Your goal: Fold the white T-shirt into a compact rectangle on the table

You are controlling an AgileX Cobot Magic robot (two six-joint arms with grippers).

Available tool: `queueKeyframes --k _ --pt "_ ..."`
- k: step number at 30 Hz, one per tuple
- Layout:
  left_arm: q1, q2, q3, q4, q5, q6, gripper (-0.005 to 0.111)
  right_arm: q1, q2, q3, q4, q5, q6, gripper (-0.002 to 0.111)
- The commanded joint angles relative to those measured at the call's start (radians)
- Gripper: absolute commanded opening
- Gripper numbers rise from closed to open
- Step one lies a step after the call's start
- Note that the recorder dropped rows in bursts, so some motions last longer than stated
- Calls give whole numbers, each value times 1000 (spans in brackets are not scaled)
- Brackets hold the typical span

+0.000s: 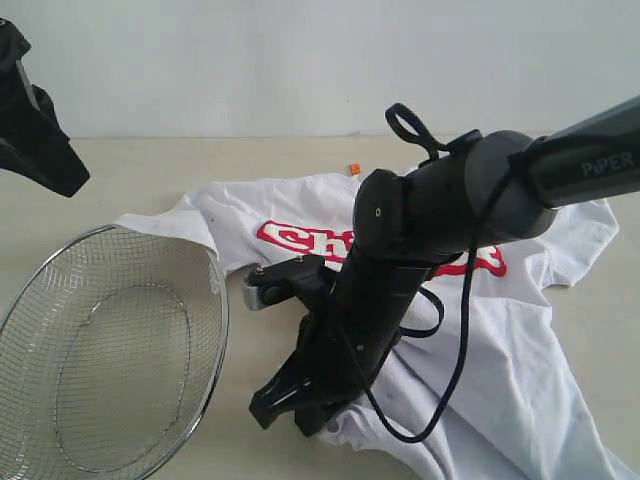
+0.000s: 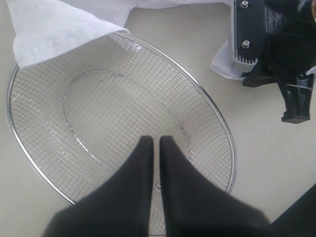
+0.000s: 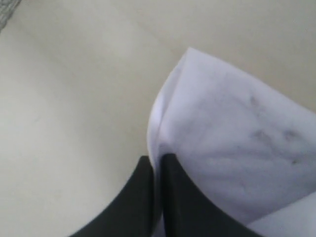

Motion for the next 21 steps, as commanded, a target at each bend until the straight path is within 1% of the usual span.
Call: queueKeyframes --k 1,6,9,21 --pt "3 -6 5 -10 -1 -11 5 1 2 -4 118 74 -101 0" --pt "3 -6 5 -10 -1 -11 5 7 2 -4 242 103 -162 0" --pt "3 -6 5 -10 -1 -11 5 28 2 -4 260 125 -187 0" --pt "3 -6 5 -10 -1 -11 5 194 2 -4 301 133 -189 0"
